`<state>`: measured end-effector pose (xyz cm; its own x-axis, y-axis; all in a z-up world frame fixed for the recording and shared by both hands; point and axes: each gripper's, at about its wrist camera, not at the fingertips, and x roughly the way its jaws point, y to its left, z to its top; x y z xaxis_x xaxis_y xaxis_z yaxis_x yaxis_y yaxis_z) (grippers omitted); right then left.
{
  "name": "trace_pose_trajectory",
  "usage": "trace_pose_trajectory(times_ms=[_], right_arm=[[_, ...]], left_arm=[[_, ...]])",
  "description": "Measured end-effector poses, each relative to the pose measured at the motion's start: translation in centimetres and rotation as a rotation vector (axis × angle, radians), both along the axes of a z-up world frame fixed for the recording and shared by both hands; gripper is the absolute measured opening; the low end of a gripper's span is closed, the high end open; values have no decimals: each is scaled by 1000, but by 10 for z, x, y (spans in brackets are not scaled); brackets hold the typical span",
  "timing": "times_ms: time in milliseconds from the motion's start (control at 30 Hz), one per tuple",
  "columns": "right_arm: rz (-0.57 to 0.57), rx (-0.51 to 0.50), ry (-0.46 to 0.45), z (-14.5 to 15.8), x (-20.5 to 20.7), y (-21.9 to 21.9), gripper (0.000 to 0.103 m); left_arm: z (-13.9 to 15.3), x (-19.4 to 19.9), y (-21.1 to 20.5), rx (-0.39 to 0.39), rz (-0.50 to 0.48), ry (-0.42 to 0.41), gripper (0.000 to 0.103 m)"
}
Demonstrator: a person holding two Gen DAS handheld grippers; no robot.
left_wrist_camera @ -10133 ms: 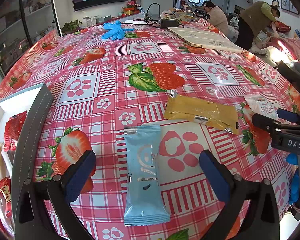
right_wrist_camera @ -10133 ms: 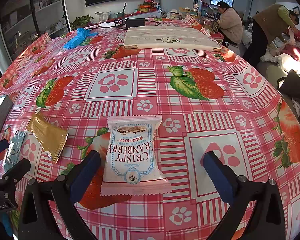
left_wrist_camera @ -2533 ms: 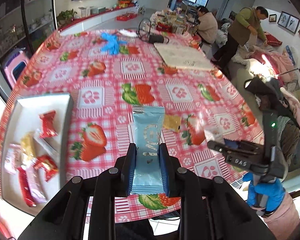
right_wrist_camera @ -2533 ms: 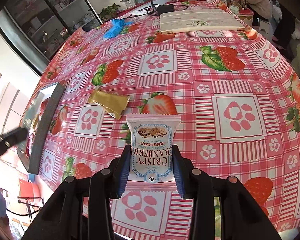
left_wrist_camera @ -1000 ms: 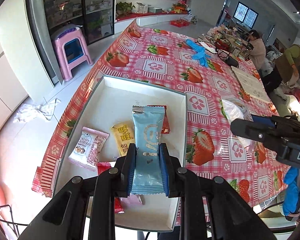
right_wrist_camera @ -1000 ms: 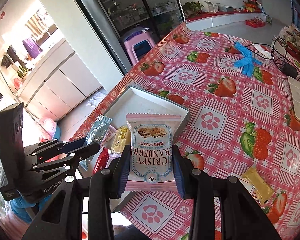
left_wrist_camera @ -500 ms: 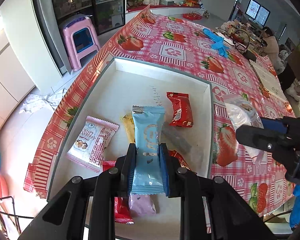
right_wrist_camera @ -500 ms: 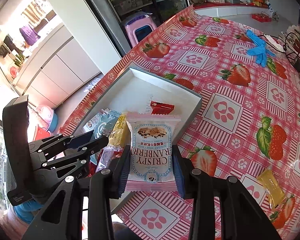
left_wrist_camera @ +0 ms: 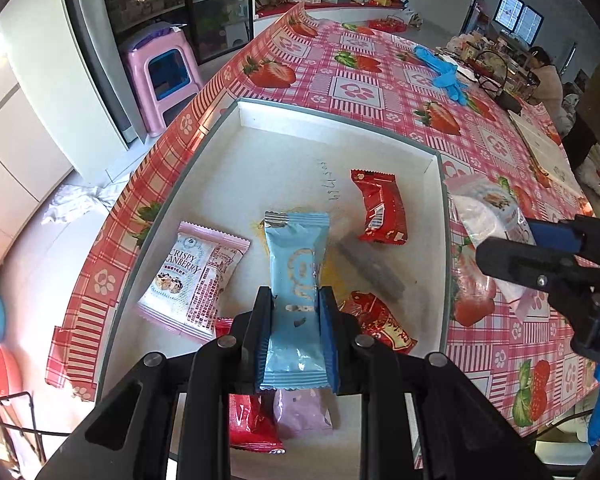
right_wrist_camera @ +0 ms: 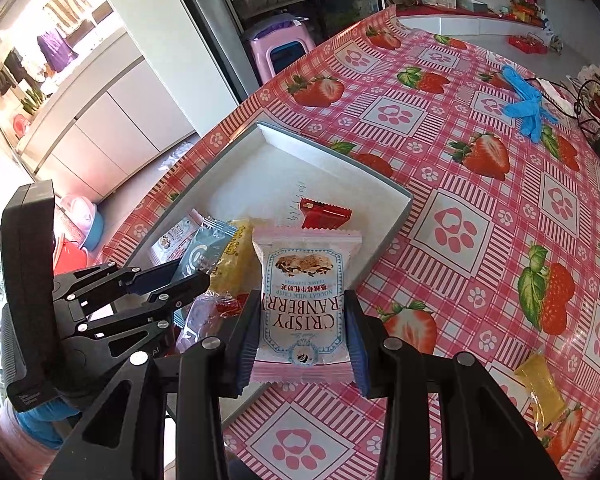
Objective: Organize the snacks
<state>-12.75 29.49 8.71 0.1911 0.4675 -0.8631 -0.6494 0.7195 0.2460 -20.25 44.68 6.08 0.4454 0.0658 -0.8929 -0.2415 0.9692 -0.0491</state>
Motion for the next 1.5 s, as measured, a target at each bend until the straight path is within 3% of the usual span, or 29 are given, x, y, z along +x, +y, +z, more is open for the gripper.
trace_pose_trajectory(times_ms=[800,833,900,933,967,1000,1067,1167,1200,1367,1500], right_arm=[[34,-49,-25,-9,8,36,41],[37,-51,-17,-12,10,39,41],[43,-56,9,-19,14,45,43],[40,-59,18,-22,14,46,46],[34,-64,25,-25,15,46,58],[26,-70,26,-27,14,45,77],[20,-74,18,-26,11,41,89],[5,-110,-2,-22,7,34,93],[0,-125,-8,-20,6,30,103],[2,-142,-73,-2,-3,14,103],[25,-157,-124,11,-15,10,103]], left_arm=[[-6,4,10,27,6,26,26],[-7,5,10,25,3,26,33],[-9,4,7,33,7,23,64],[-9,3,6,40,11,13,85],[-7,1,5,52,11,-6,86],[-6,-1,4,66,10,-12,86],[-6,-3,2,88,13,-5,89],[-7,-7,1,91,23,-16,99],[-3,-10,1,93,32,-36,103],[14,-25,-4,115,47,-101,103],[10,-27,-7,66,42,-38,103]])
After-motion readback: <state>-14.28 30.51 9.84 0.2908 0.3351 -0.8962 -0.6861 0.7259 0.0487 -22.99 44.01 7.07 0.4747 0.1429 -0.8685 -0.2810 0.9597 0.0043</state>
